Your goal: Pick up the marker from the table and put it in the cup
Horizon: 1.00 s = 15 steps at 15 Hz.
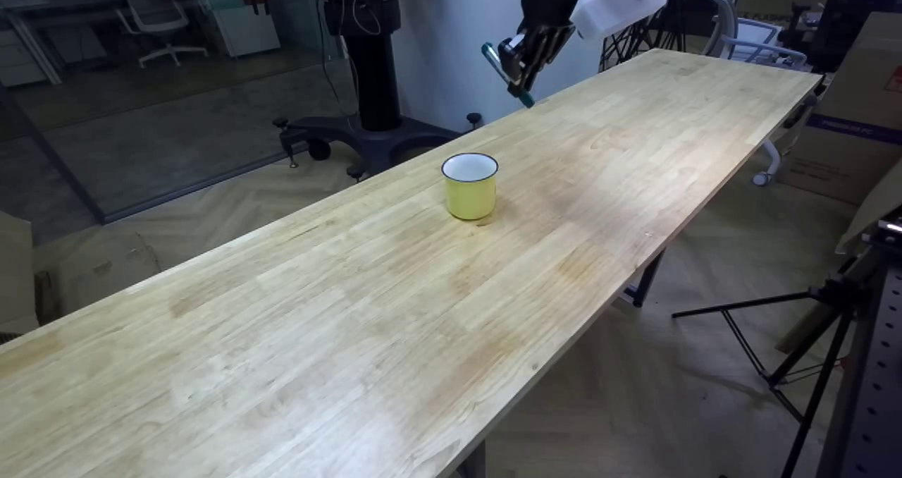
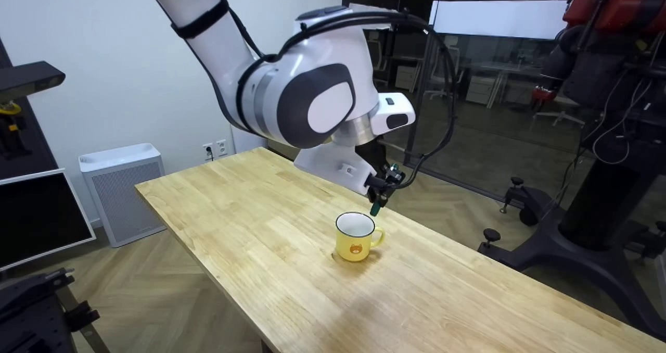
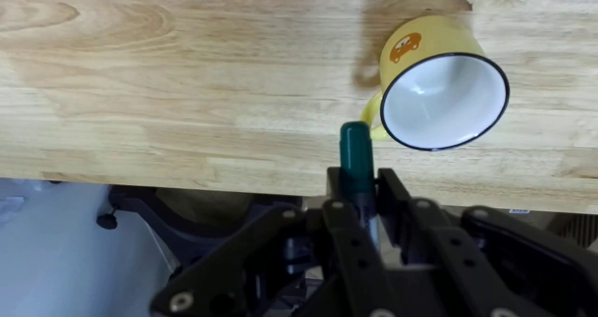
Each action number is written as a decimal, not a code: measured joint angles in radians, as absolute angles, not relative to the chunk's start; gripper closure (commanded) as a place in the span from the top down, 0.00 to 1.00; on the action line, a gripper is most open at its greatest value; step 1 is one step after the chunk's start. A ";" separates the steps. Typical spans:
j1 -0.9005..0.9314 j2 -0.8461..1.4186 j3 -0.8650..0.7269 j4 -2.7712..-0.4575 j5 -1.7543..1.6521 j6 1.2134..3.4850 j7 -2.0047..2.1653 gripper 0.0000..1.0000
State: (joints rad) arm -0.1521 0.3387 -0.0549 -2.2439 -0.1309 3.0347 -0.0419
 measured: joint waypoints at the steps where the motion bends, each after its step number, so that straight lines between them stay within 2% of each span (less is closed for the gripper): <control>1: -0.148 0.367 -0.048 -2.210 -0.129 3.033 -0.049 0.05; 6: -0.130 0.505 0.006 -2.082 -0.117 3.023 -0.085 0.05; 15: -0.094 0.582 0.008 -2.040 -0.118 3.025 -0.108 0.05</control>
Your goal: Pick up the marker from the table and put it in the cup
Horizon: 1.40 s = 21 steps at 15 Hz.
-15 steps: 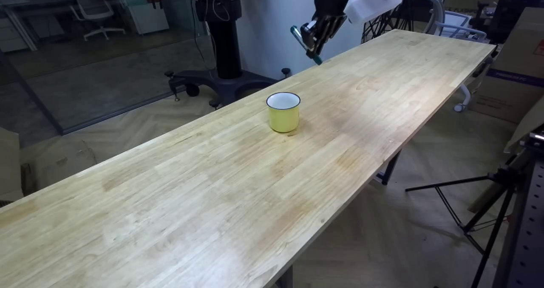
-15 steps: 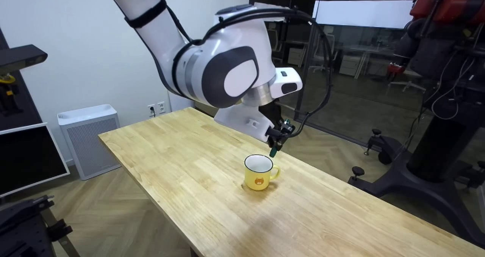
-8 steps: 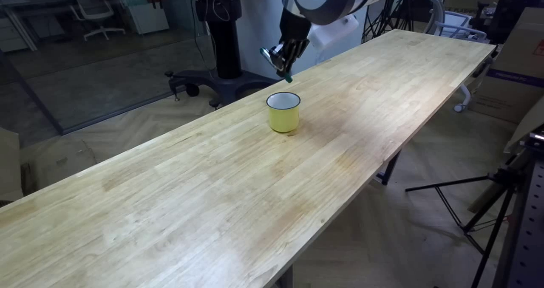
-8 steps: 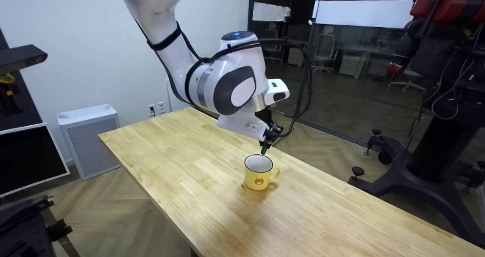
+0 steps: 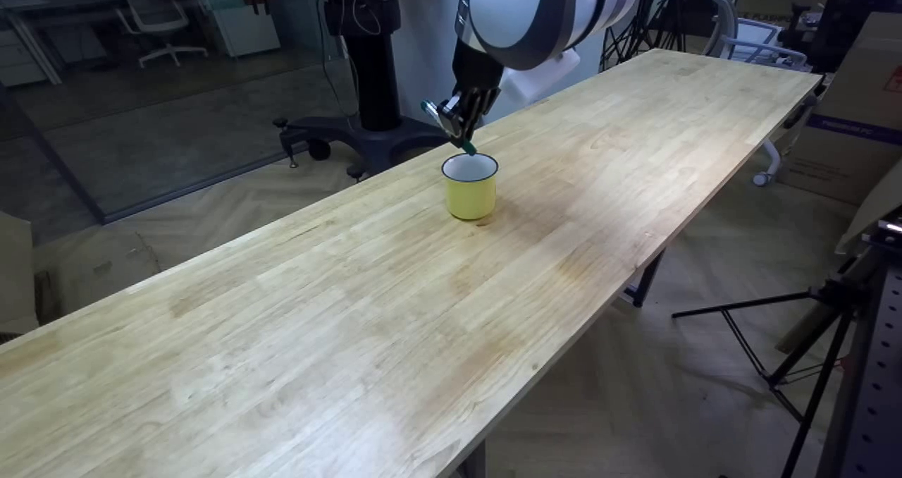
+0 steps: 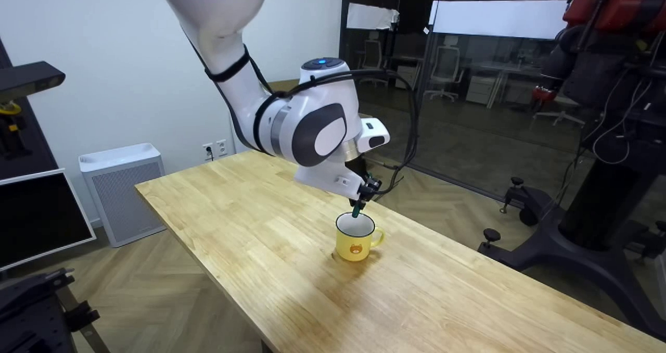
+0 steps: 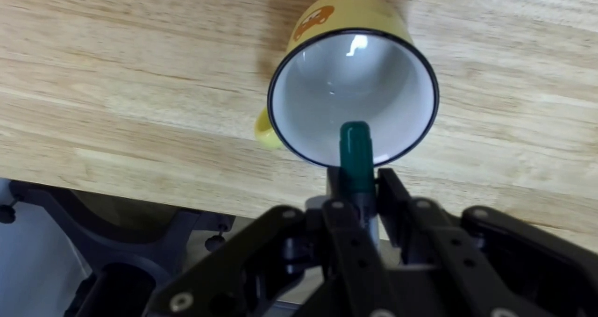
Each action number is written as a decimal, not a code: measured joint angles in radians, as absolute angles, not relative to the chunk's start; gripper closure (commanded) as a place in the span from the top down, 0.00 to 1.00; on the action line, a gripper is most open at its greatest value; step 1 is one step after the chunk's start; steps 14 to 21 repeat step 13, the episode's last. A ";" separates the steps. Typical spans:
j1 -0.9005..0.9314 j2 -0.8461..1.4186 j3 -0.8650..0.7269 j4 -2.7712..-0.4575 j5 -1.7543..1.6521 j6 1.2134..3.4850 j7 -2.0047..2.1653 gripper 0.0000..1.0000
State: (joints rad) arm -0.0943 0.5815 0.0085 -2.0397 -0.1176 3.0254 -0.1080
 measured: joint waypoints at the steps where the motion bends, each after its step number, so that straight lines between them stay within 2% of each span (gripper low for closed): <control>1: -0.095 0.585 0.008 -2.036 -0.118 3.025 -0.112 0.05; 2: -0.095 0.589 0.008 -2.033 -0.118 3.025 -0.115 0.38; 8: -0.096 0.600 0.008 -2.029 -0.118 3.023 -0.124 0.81; 11: -0.098 0.600 0.010 -2.029 -0.117 3.023 -0.126 0.99; 21: -0.113 0.600 0.029 -2.029 -0.113 3.009 -0.134 1.00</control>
